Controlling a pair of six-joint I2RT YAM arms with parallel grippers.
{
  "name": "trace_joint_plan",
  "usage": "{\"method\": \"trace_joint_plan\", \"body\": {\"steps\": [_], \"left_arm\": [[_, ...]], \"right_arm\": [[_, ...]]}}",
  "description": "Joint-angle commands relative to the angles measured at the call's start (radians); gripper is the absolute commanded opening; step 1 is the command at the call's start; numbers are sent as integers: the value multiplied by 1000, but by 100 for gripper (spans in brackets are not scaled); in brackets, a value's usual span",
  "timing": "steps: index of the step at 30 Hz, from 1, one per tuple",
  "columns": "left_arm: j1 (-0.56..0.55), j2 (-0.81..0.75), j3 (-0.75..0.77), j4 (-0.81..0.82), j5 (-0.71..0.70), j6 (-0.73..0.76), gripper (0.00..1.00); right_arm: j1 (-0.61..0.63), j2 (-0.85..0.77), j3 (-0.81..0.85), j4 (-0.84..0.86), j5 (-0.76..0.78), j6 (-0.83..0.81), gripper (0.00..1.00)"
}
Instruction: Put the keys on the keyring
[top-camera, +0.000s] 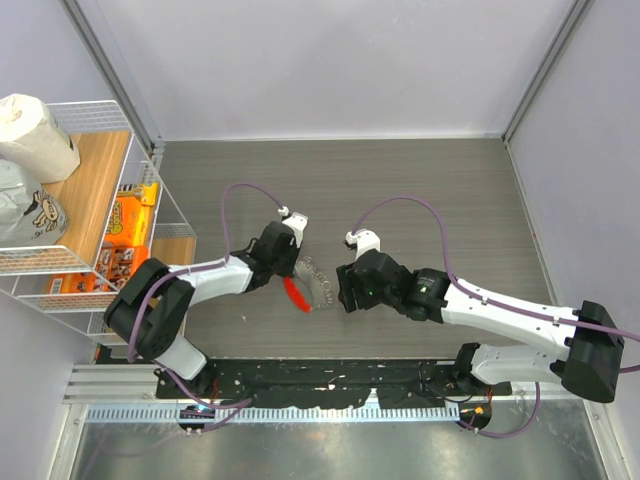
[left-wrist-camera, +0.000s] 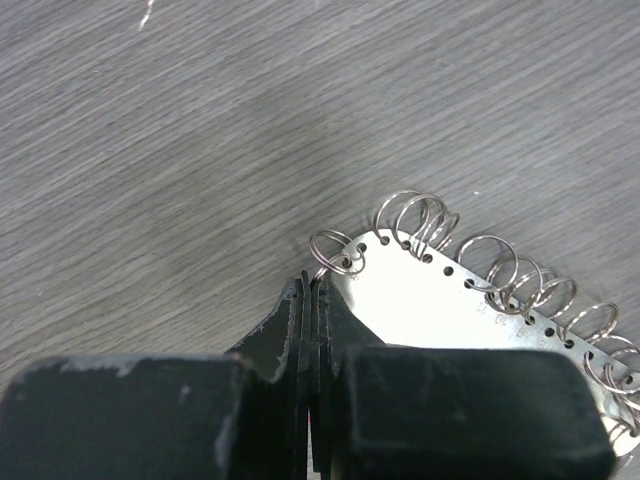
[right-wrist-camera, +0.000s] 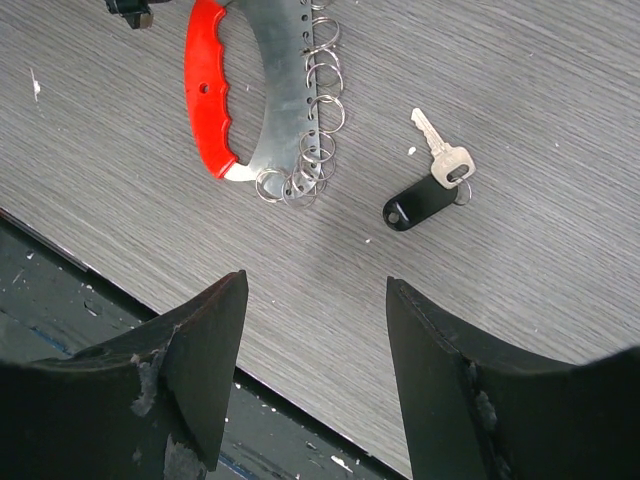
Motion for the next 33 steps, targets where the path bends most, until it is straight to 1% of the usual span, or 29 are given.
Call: {"method": "trace_joint_plan", "body": {"steps": [1, 6, 7, 8, 9, 12, 18, 19, 24, 29, 33], "left_arm": [[5, -63, -31, 76, 74, 28, 0], [3, -200, -74, 91, 146, 22, 0], [1, -223, -83, 93, 193, 21, 0], [-2, -254, -93, 94, 209, 19, 0], [-2, -298, -102, 82, 246, 27, 0], [-8, -367, -94, 35, 292, 47, 0], [-48, -482, -48, -45, 379, 71, 0], [-55, -498, -38, -86, 392, 73, 0], [-103, -576, 30, -168, 459, 85, 0], [-156, -628, 84, -231, 485, 100, 0], [-170, -648, 117, -269, 510, 116, 0]], "right_arm": [[2, -45, -3, 23, 19, -22, 63], [2, -72, 18, 14, 7, -78, 63], [2, -78, 26, 5, 6, -95, 63], [2, -83, 41, -3, 7, -104, 62], [2, -89, 60, -21, 13, -127, 62], [2, -117, 80, -40, 13, -164, 60], [2, -184, 132, -54, -28, -242, 58], [2, -190, 145, -57, -33, -250, 58], [2, -247, 188, -73, -100, -338, 55], [3, -278, 224, -89, -164, -407, 56], [6, -282, 244, -103, -220, -430, 57]]}}
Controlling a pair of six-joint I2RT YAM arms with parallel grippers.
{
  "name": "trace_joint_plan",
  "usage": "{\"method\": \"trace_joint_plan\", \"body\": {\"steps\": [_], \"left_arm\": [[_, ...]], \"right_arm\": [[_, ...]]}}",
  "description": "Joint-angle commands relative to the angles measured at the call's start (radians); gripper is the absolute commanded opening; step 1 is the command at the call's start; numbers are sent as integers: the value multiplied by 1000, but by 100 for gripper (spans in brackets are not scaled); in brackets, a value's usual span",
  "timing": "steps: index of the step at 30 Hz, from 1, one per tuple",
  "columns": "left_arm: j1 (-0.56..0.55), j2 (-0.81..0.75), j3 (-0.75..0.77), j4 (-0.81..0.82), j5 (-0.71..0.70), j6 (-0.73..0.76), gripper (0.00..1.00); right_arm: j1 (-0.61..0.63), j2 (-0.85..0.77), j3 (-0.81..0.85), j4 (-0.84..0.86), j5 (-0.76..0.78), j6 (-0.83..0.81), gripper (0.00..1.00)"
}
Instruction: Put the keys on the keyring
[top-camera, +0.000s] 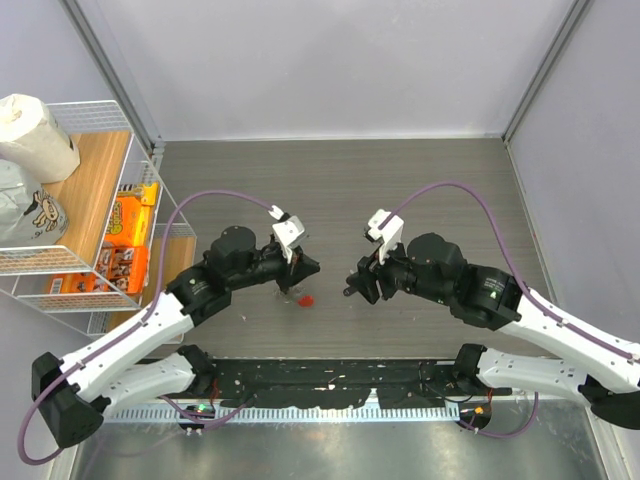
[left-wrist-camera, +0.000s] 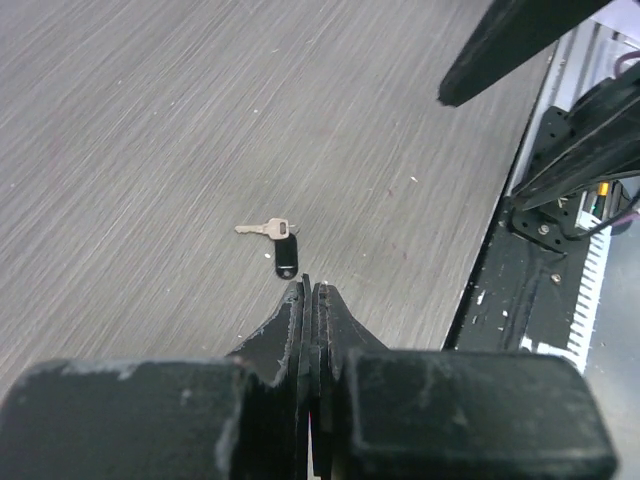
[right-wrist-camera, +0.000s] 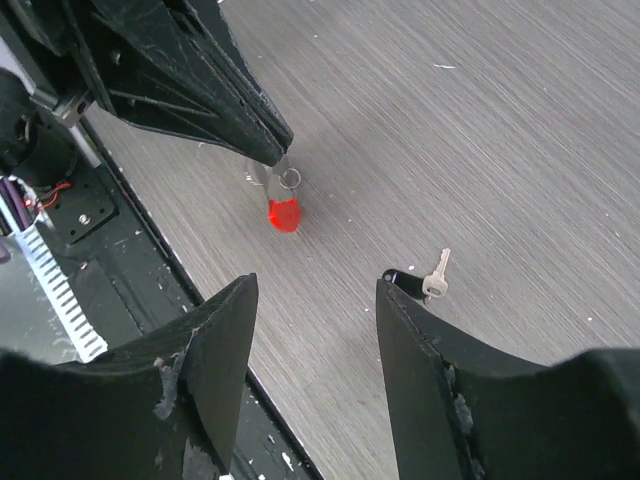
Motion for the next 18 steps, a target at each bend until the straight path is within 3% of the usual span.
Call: {"method": "trace_joint_plan", "body": {"steps": [1, 6, 13, 18], "left_arm": [[-20, -28, 63, -70, 65, 36, 0], [-53, -63, 96, -142, 37, 42, 0], [-66, -88, 103, -263, -193, -40, 1], [-66, -70, 35, -292, -339, -135, 28]], "right_arm": [[10, -12, 59, -14, -81, -73, 57], [16, -2, 81, -39, -143, -98, 63], [16, 40, 30, -48, -166, -62, 67], [17, 38, -82, -16, -199, -7, 68]]}}
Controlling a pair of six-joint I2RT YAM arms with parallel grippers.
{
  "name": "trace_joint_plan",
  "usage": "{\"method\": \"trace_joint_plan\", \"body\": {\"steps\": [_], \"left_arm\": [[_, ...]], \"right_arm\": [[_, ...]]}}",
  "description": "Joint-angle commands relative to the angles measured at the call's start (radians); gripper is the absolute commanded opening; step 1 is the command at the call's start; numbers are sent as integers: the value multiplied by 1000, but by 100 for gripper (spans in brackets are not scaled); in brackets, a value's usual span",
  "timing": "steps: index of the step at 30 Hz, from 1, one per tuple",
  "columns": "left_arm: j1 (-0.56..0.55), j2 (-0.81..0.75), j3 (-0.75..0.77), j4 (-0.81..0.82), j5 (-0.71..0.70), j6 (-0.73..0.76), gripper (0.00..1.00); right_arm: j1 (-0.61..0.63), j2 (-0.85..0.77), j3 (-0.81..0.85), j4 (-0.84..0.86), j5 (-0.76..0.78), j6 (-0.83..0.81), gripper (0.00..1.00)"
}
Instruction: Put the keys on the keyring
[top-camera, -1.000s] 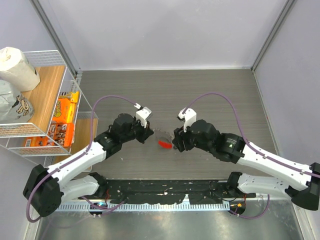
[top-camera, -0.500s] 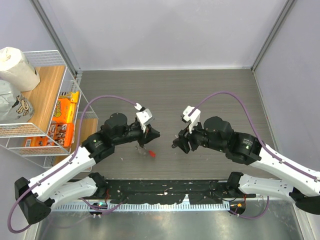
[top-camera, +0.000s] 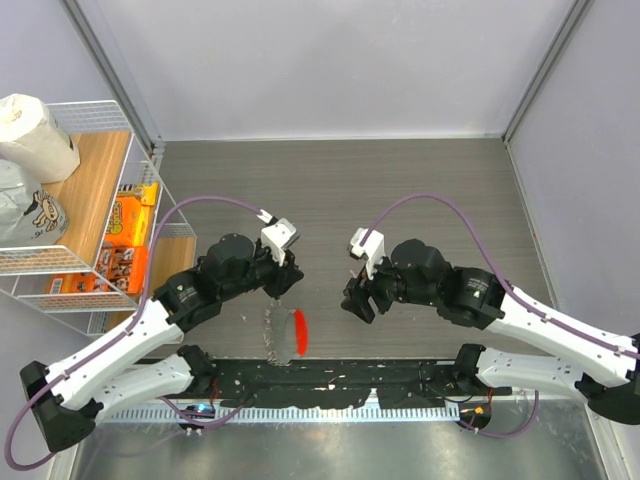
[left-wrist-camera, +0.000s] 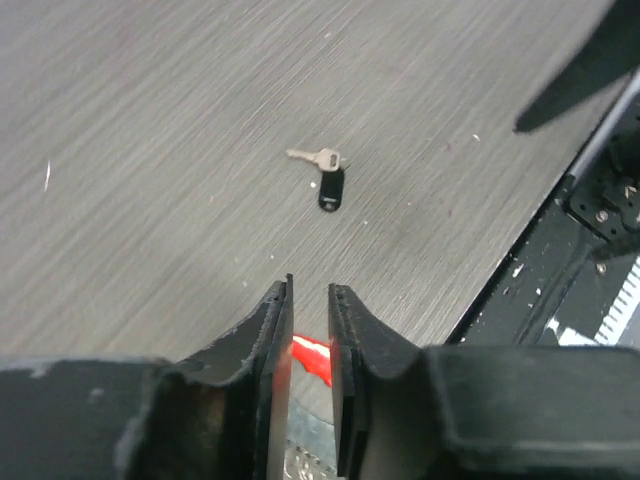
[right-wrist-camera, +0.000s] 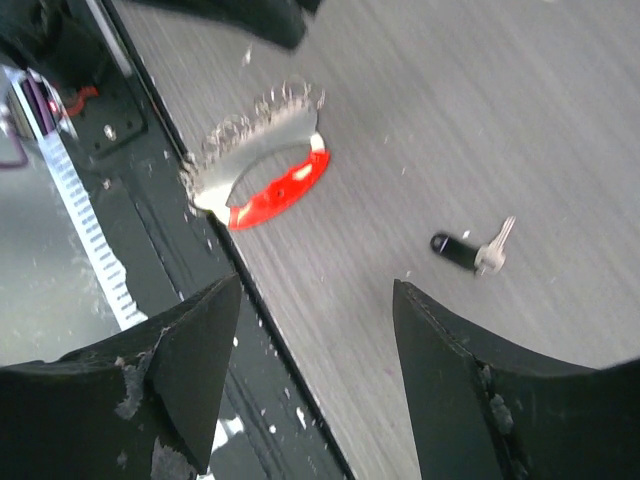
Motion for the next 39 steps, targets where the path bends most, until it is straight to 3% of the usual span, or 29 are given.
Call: {"method": "trace_joint_plan", "body": {"steps": [1, 9, 22, 39], "left_arm": [[-1, 16, -47, -48, -147, -105, 31], [-2, 107, -161, -45, -57, -195, 34], [-33, 306, -190, -41, 60, -251, 34], [-39, 617, -93, -60, -69, -284, 34]], "right_arm": [[9, -1, -80, 41, -50, 51, 69], [27, 5, -234, 118, -51, 126, 69], [29, -15, -289, 137, 0, 197, 68], [29, -72, -307, 159, -4, 217, 68]]}}
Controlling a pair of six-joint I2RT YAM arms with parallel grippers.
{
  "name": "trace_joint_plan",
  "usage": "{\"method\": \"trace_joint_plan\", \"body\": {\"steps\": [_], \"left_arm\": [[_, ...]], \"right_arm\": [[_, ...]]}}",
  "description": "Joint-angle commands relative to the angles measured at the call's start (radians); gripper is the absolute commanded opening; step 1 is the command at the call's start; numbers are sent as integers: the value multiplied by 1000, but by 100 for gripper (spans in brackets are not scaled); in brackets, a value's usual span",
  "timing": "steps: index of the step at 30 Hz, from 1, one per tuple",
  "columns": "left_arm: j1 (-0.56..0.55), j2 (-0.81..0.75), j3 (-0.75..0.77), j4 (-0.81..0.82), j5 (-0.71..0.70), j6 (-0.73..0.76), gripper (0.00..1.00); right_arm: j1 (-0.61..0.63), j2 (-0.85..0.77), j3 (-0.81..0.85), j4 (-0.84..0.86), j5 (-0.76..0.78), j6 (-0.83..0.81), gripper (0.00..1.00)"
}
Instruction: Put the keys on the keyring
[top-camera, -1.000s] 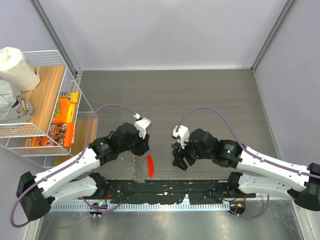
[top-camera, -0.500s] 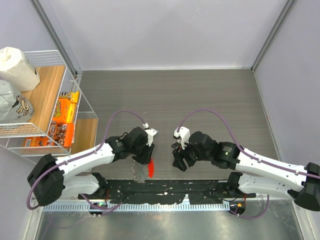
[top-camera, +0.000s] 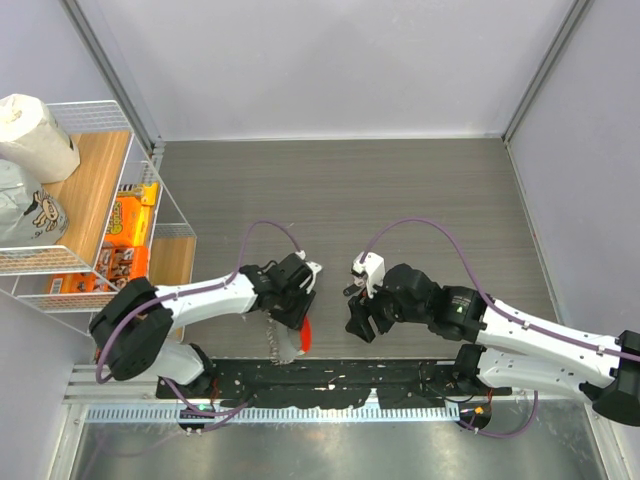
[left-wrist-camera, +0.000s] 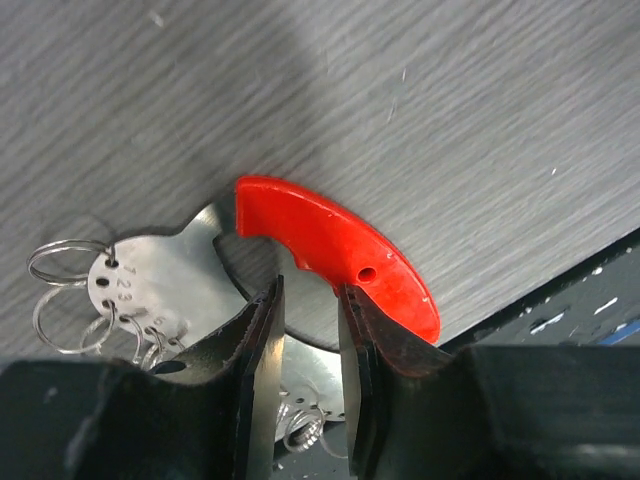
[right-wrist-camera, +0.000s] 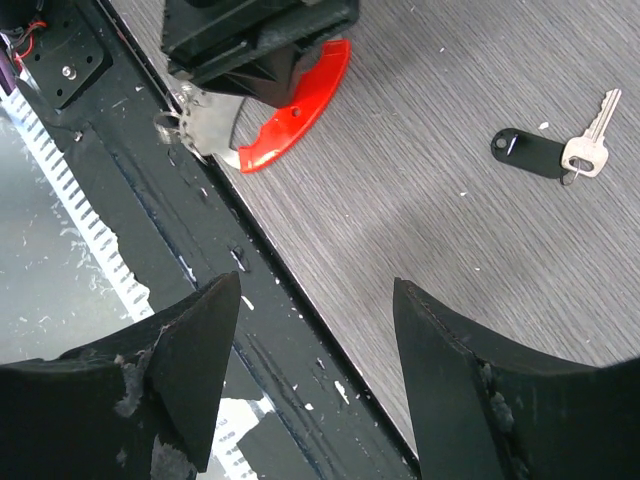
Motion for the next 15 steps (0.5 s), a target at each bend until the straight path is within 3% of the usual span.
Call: {"method": "trace_joint_plan", "body": {"steps": [1, 9, 15], "left_arm": [[-3, 92, 70, 25, -59, -2, 34], [12, 266, 197, 44, -117, 28, 35], [82, 321, 280, 50, -129, 77, 34]], "right_arm": [[6, -36, -3, 52, 9, 17, 68], [6, -56, -20, 52, 21, 22, 68], [6, -47, -17, 38, 32, 4, 69]]}}
